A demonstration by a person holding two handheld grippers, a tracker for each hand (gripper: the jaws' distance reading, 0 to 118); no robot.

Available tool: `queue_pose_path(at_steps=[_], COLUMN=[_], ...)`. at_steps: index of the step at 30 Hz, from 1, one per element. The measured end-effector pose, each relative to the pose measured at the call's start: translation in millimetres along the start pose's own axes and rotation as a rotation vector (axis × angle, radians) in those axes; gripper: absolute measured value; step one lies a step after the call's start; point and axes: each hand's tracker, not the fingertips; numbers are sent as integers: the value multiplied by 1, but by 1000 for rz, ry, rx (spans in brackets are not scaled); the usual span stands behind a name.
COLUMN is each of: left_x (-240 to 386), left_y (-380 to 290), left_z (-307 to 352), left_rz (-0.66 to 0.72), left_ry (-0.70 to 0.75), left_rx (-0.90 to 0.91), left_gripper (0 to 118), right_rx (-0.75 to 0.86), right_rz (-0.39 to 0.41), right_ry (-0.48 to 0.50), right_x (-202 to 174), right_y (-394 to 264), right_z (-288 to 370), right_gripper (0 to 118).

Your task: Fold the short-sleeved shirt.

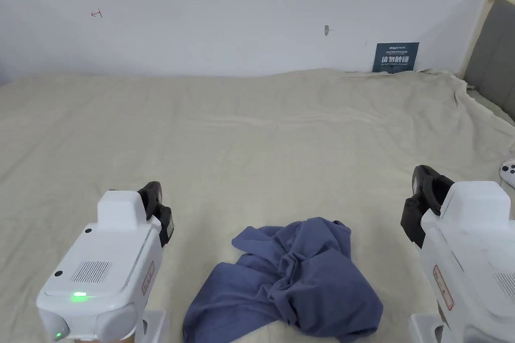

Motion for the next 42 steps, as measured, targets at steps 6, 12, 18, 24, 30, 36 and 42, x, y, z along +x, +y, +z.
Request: queue_pose_path(at_steps=[6,12,18,24,30,36,42], left_x=[8,13,18,18,18,23,32], left_y=[-15,-61,-114,-147,-161,-170,-173], left_z=[-17,-30,-34,-32,-36,-49,-50], left_rz=[5,72,108,140,129,115,60], left_ry=[-108,-124,-102,-67,-40,0,18], left_rx=[-257,-514,-724,-825,-836,-851,-861], left_gripper=[0,0,0,25,69,68,30], right_rx=[-9,-27,-51,-73,-95,-106,-120], right_rz=[2,-10,-7,-4,-13,-17,-13], right_ry=[8,15,21,26,37,46,47], right_x=[-1,-4,-6,-5,-9,-9,-6], right_y=[-4,-9,-16,-24,-27,-31,-34], right_z=[-3,-4,-7,-10,-11,-15,-16], right_gripper=[0,0,0,0,0,0,0])
